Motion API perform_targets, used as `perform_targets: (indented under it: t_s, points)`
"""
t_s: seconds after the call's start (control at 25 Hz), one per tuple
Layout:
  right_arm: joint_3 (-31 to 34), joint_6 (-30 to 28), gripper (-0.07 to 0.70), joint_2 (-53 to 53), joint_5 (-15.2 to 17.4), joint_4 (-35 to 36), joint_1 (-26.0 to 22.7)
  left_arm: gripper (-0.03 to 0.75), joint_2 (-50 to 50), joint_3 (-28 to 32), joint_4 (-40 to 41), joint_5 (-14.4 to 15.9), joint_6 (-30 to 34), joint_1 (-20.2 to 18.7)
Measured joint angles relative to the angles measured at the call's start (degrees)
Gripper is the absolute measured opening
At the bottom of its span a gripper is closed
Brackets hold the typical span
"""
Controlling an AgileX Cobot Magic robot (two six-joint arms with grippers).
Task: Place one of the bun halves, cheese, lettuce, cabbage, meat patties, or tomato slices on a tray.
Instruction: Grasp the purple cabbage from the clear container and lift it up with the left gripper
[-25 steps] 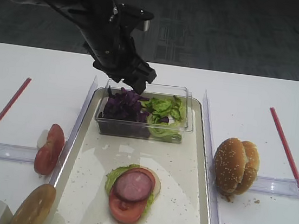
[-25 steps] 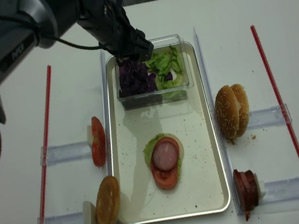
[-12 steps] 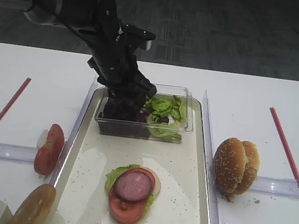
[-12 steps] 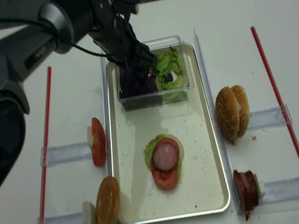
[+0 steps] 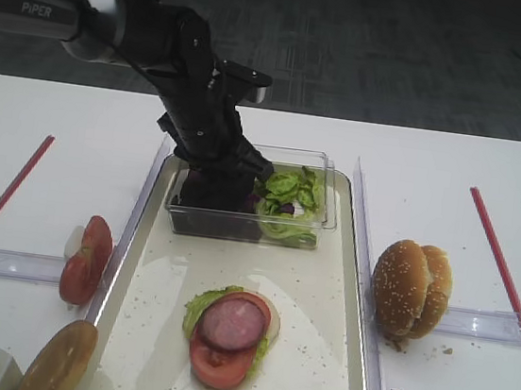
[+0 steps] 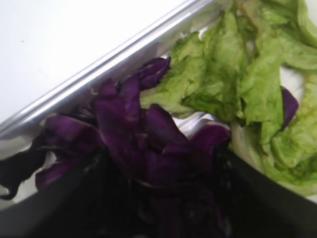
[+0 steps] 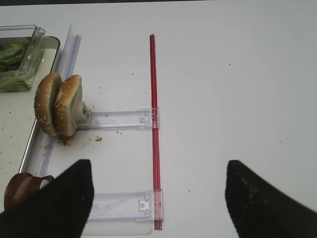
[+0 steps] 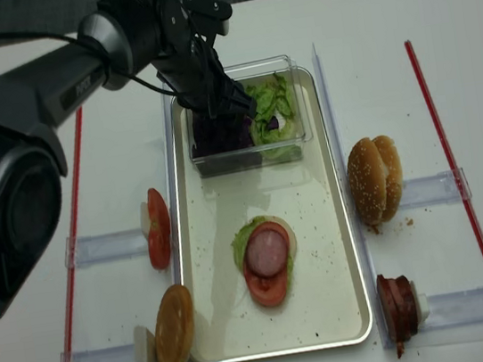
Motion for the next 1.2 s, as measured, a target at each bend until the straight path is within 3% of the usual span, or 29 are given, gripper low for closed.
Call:
perform_targets:
  t_s: [0.48,0.96,1.2]
  points:
    - [0.0,0.0,0.571,0.0,0.0,0.0,0.0,0.337,1.0,-0.1,0.0,-0.7,0.2,-0.1]
    - [0.0,0.0,0.571,0.0,0.0,0.0,0.0,0.078,1.1,-0.3,0.1,-0.9,0.4,-0.1]
    - [0.0,0.0,0.571,0.0,0.0,0.0,0.0,-0.002,1.1,-0.4,0.1,-0.7,0.4,-0.1]
